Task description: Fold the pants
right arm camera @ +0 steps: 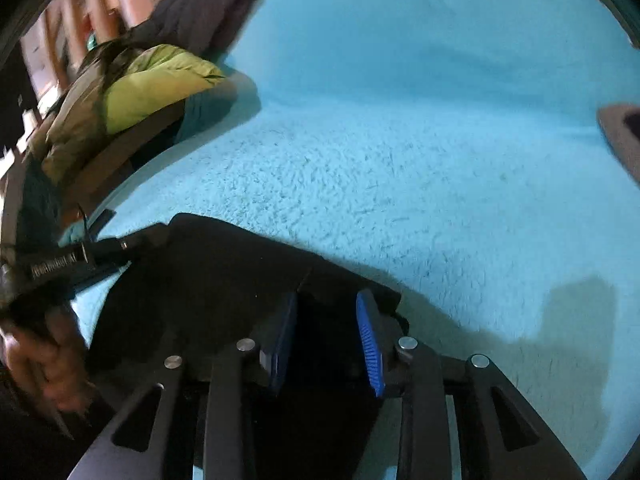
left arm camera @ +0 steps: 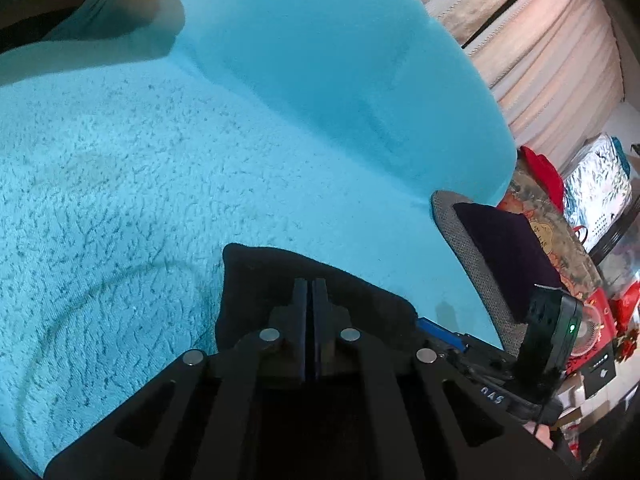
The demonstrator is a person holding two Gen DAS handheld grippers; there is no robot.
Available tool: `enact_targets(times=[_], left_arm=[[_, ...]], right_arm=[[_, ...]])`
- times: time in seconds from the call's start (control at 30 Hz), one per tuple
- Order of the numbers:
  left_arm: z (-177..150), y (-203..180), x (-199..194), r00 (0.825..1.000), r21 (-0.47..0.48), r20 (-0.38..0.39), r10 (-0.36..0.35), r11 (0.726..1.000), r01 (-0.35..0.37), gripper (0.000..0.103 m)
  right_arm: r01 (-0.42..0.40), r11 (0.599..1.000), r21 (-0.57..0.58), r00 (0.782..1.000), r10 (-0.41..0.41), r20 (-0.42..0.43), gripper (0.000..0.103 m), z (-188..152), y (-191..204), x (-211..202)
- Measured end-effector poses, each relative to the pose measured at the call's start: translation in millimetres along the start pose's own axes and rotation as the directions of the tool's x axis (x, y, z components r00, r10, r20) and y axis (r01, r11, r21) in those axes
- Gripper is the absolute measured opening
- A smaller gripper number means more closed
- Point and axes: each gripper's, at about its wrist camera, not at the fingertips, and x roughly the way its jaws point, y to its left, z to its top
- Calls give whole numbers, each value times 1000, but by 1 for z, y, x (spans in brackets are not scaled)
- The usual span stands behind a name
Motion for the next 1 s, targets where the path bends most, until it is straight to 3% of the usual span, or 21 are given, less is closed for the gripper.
enact_targets(times=[0.1, 0.2, 0.27, 0.33, 0.4, 0.47, 0.57, 0.67, 0.77, 0.83, 0.9, 0.93, 1.0], left_arm=[[3, 3, -7, 1000, -30, 19, -15, 999, 15, 1], [6, 4, -14, 998, -28, 59, -30, 999, 31, 1], [6, 6, -10, 998, -37, 52, -32, 999, 34, 1], [4, 10, 1, 1000, -54, 20, -15, 998, 16, 1], [2, 11, 10, 1000, -62, -10, 12, 998, -13, 0], [3, 11, 12, 1000, -63, -21, 9, 998, -10, 0], [3, 12, 10, 1000, -64, -24, -5, 998, 4, 0], [4, 13, -3, 999, -71, 7, -35, 997, 35, 1], [0, -2, -31, 995, -1, 67, -69, 998, 69, 2], [-9, -17, -48, 991, 67, 76, -114, 992, 109, 2], [-23, -24, -57, 994, 109, 57, -95, 990, 88, 2], [-33, -21, -53, 998, 102, 15, -63, 993, 61, 2], [-48, -8, -36, 997, 60, -79, -16, 998, 21, 1]], right_arm=[[47, 998, -36, 998, -48, -31, 31, 12, 13, -11], [8, 1000, -30, 998, -6, 69, 33, 30, 31, -37], [-1, 998, -68, 996, 7, 85, 33, 36, 50, -37], [36, 989, -140, 999, -31, 40, 32, 36, 66, -16], [146, 966, -213, 985, -162, -63, 29, 22, 69, 29], [135, 975, -177, 991, -136, 4, 29, 12, 60, 31], [112, 986, -127, 993, -115, -13, 31, 15, 58, 20], [83, 991, -102, 996, -79, 41, 36, 20, 60, -10], [50, 994, -96, 994, -40, 100, 35, 9, 66, -47], [71, 984, -163, 996, -60, 71, 36, -15, 78, -59], [113, 970, -215, 993, -116, -3, 39, -37, 80, -46], [125, 968, -217, 990, -137, -40, 46, -51, 72, -34], [80, 982, -169, 997, -79, 11, 48, -59, 58, -34]])
